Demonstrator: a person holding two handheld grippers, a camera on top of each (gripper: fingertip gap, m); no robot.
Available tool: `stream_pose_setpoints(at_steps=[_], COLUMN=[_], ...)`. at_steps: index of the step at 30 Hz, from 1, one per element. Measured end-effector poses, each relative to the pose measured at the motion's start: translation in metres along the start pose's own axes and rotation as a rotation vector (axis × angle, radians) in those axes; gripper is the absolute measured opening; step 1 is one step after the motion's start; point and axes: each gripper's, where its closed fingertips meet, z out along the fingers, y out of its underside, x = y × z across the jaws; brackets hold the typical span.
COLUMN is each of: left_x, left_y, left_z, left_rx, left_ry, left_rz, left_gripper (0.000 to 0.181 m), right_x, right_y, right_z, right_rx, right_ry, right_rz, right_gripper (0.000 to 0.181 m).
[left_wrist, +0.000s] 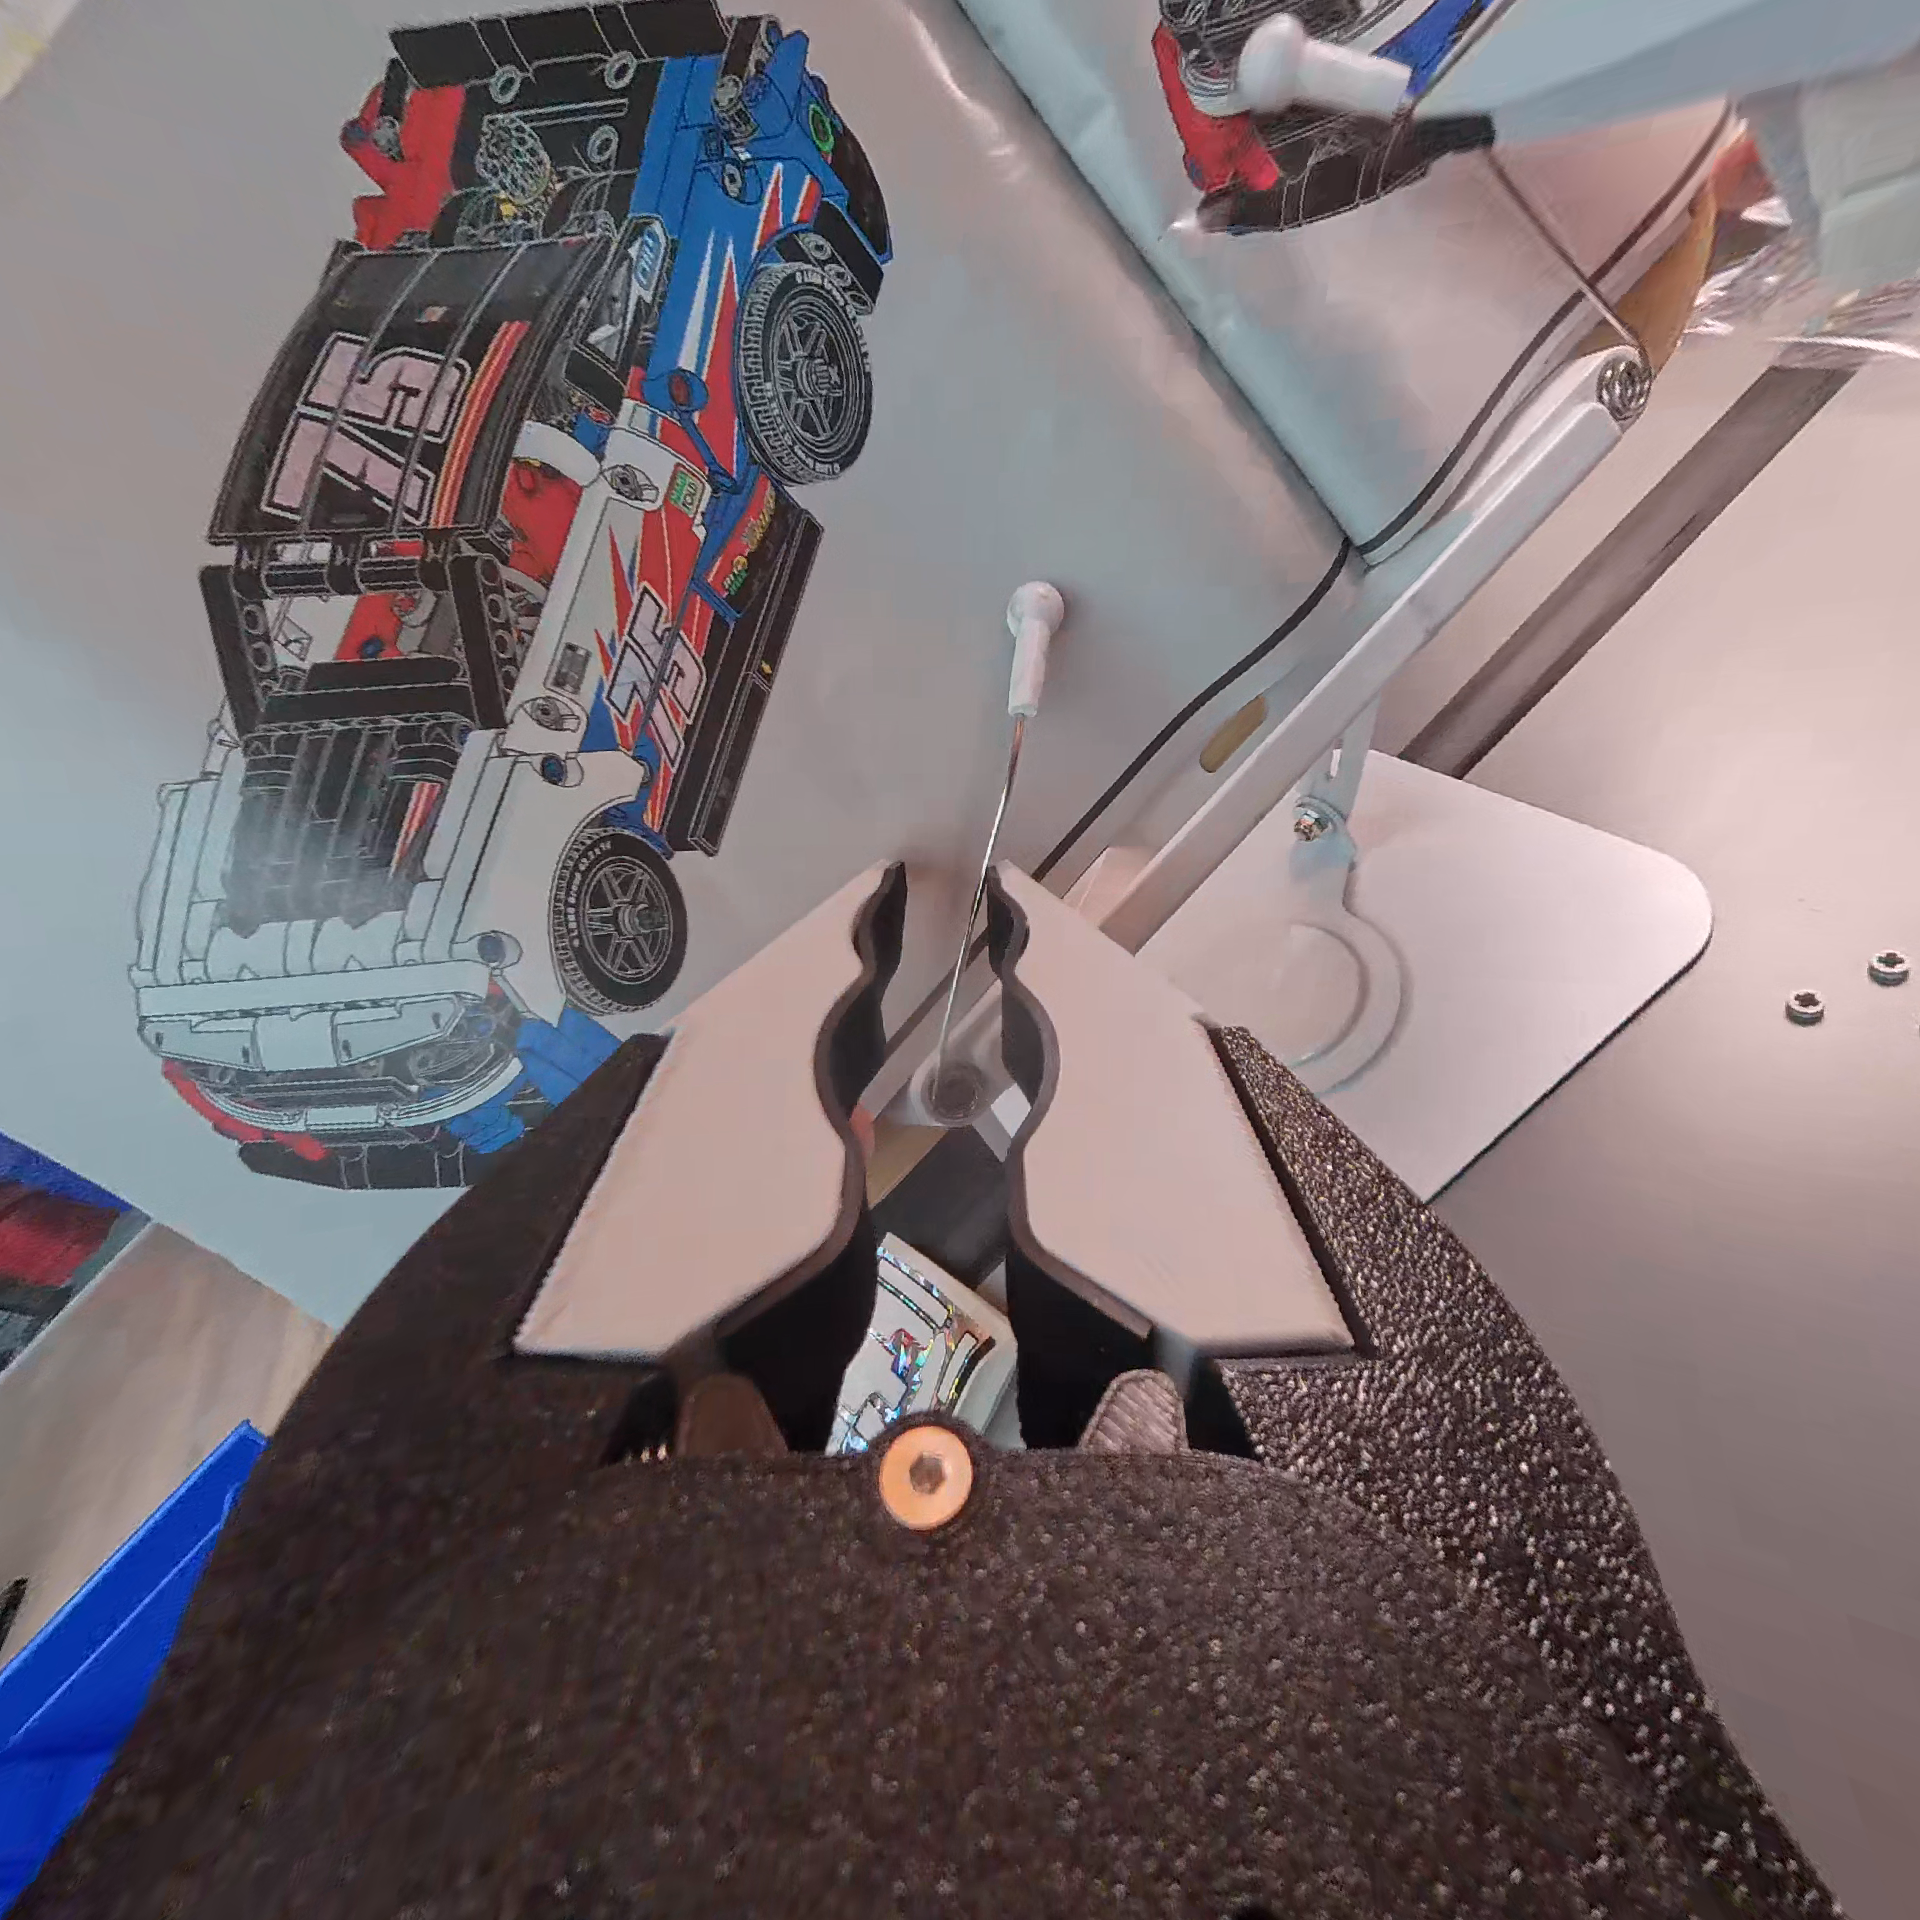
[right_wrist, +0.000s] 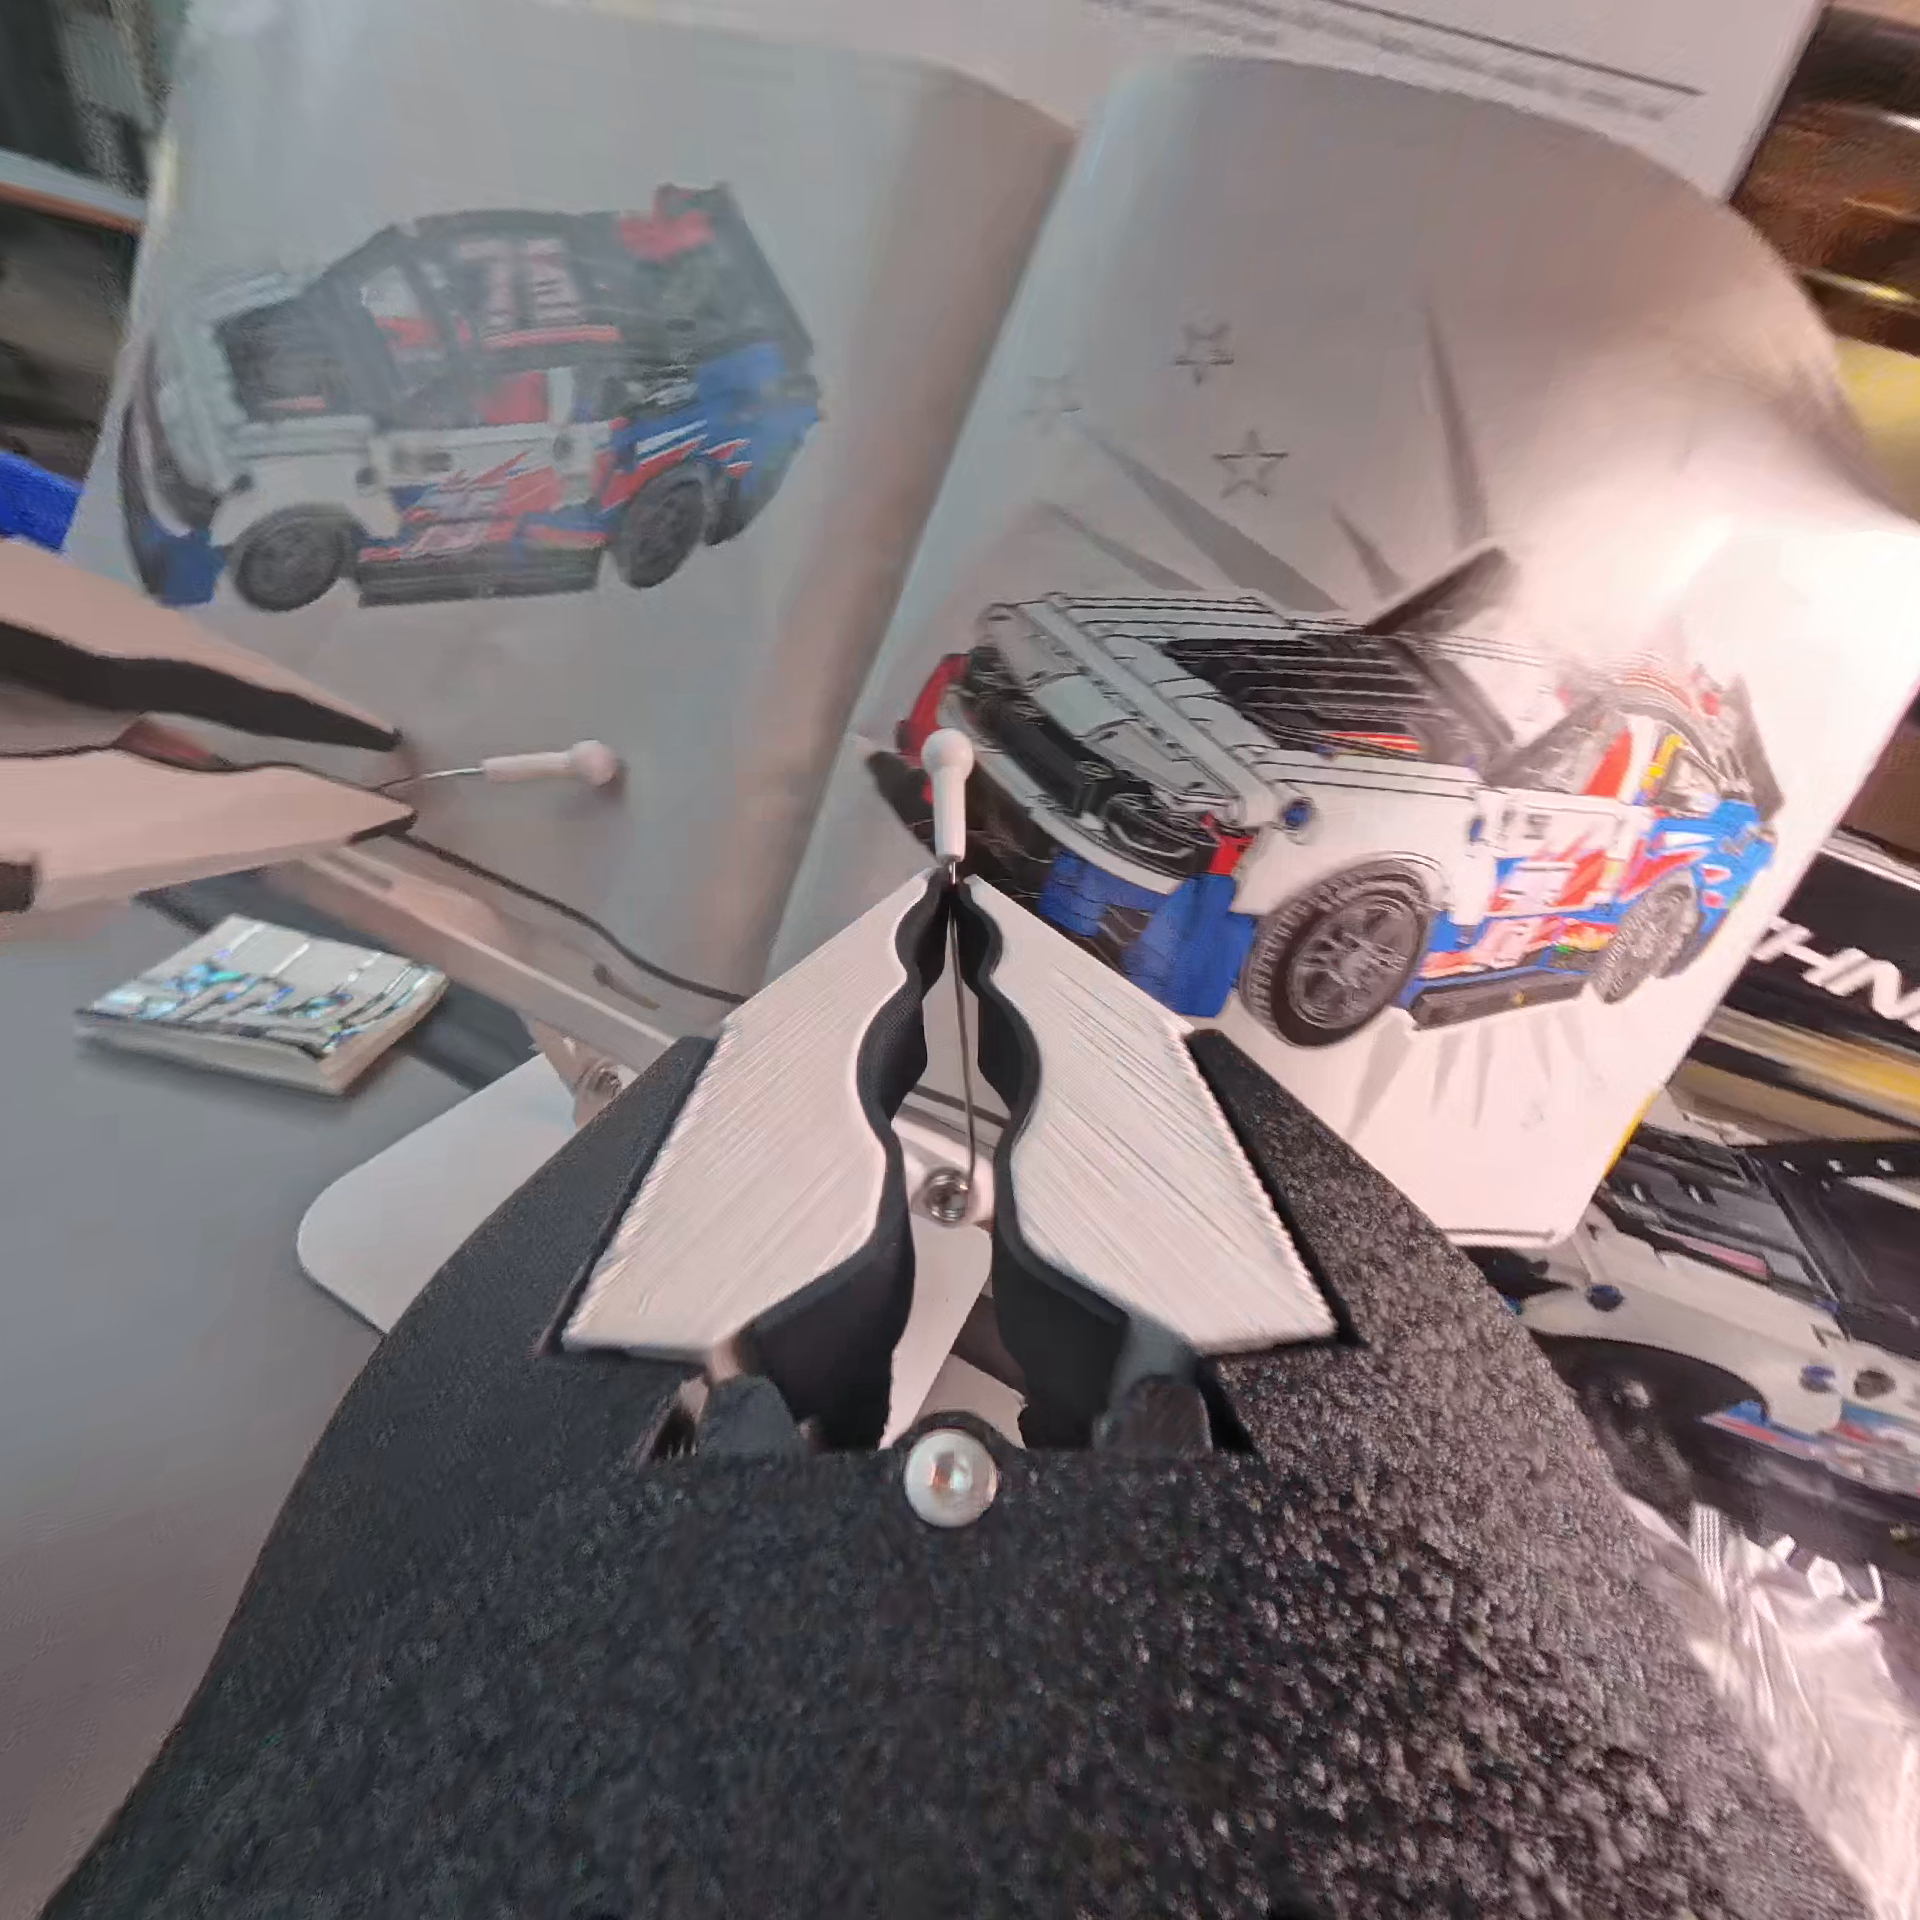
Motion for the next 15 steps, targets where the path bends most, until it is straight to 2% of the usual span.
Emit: stream_pose_setpoints(at_steps=[2,4,7,10,15], left_x=[0.001,0.004,0.001,-0.004,-0.019], left_y=[0.001,0.001,0.000,0.000,0.003], left_z=[0.000,0.000,0.000,-0.002,-0.009], left_rx=[-0.004,0.005,0.033,0.066,0.140], left_ry=[-0.003,-0.001,-0.011,-0.006,0.022], left_rz=[0.004,-0.026,-0.085,-0.188,-0.470], left_gripper=[0.002,0.001,0.001,0.001,0.000], right_x=[0.025,0.042,0.057,0.063,0.059], right_y=[0.005,0.016,0.034,0.054,0.075], right_z=[-0.004,-0.009,-0.021,-0.029,-0.038], right_rx=[0.001,-0.005,-0.034,-0.062,-0.051], right_ry=[0.060,0.061,0.085,0.067,-0.005], right_rz=[0.138,0.293,0.367,0.444,0.603], right_gripper=[0.000,0.001,0.001,0.002,0.004])
